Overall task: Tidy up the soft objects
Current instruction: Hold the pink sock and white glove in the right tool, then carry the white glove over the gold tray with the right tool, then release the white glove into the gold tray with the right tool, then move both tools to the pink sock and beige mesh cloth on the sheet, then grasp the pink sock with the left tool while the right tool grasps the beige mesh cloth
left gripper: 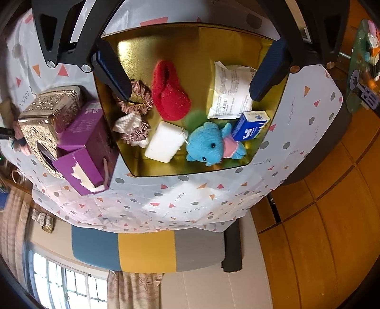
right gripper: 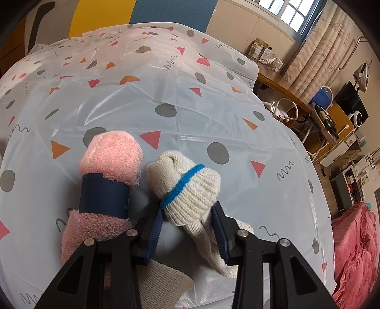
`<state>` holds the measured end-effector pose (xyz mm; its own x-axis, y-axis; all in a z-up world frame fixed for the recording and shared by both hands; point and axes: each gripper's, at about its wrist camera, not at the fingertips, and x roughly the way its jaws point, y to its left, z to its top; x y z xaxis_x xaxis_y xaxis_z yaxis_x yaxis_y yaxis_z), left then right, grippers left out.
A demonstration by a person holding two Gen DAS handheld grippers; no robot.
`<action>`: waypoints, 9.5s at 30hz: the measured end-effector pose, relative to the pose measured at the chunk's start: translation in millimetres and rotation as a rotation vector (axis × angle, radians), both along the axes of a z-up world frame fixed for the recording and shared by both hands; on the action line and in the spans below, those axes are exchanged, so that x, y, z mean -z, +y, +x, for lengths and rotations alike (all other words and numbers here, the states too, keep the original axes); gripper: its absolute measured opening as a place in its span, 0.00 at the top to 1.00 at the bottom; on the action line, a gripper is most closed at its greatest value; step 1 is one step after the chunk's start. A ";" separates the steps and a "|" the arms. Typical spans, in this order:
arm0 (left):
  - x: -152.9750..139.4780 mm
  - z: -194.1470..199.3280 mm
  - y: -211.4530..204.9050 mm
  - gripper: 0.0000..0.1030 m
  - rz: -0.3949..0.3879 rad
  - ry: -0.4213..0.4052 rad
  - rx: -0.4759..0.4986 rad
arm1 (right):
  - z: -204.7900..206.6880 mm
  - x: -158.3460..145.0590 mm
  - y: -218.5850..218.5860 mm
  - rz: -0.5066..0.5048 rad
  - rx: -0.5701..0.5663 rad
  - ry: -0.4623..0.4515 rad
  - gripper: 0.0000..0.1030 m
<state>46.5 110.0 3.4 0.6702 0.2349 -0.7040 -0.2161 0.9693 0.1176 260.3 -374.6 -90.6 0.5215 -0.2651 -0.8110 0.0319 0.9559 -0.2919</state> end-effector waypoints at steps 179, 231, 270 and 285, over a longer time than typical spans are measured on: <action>-42.6 -28.1 -70.1 0.00 -0.019 -0.109 0.343 | -108.9 -89.9 -10.4 0.311 0.366 -0.296 0.58; 37.3 200.5 -382.9 0.17 -0.251 0.334 0.670 | -137.3 -44.1 -95.6 0.867 0.682 -0.261 0.58; 1.2 189.6 -352.9 0.61 -0.136 0.205 0.629 | -84.8 -11.7 -32.2 0.604 0.427 0.085 0.38; -58.2 127.0 -319.5 0.61 -0.076 -0.033 0.671 | -80.1 -10.8 -17.2 0.450 0.348 0.127 0.58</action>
<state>173.5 -209.5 61.7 0.6747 -0.2893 -0.6790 0.4332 0.9001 0.0470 180.2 -391.8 -79.8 0.3568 -0.0185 -0.9340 0.3575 0.9264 0.1183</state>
